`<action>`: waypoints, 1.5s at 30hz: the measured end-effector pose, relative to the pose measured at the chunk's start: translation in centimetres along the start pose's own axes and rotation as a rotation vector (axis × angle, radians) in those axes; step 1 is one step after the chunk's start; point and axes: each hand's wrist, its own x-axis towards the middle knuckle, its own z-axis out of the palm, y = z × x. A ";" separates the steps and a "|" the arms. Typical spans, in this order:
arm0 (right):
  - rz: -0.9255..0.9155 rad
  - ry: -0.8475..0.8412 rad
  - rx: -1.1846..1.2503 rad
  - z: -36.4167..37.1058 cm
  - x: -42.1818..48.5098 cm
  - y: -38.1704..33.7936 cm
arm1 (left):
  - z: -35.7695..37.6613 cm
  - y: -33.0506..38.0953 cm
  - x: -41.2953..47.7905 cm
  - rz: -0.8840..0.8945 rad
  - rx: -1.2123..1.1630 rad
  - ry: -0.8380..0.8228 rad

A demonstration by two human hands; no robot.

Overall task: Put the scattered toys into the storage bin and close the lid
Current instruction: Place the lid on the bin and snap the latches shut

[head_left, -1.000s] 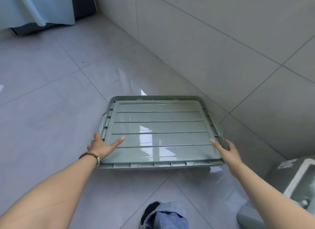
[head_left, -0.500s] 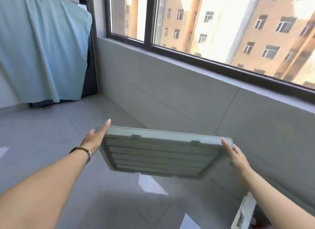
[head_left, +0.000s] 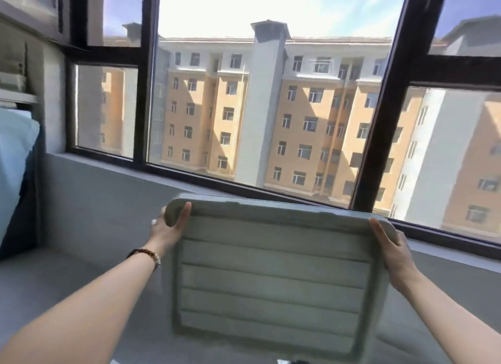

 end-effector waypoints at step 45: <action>0.569 0.120 -0.571 -25.9 -0.4 34.0 | 45.2 -21.7 -5.9 -0.097 0.415 -0.584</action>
